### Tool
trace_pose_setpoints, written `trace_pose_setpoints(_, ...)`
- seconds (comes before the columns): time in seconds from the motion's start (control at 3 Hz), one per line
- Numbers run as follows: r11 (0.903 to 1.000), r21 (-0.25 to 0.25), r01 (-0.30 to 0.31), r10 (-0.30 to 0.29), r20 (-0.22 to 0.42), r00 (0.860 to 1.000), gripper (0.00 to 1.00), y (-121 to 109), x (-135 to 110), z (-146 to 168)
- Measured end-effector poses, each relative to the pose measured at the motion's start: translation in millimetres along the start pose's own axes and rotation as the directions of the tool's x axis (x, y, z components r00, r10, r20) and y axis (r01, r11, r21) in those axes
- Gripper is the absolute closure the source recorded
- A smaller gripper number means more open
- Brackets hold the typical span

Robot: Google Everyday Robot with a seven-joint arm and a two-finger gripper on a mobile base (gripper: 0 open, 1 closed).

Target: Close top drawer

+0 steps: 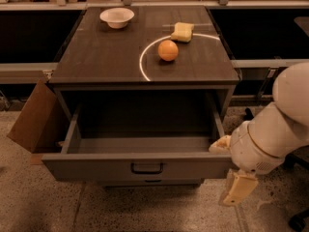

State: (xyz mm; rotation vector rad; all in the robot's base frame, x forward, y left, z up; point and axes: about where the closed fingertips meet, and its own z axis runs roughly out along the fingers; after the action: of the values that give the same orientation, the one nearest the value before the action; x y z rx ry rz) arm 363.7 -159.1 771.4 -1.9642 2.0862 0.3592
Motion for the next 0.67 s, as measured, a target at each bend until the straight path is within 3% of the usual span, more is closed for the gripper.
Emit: trace_pose_setpoints(0.67,0.9986,-0.051,-0.015,0.016,0.025,1.000,0.73,10,16,81)
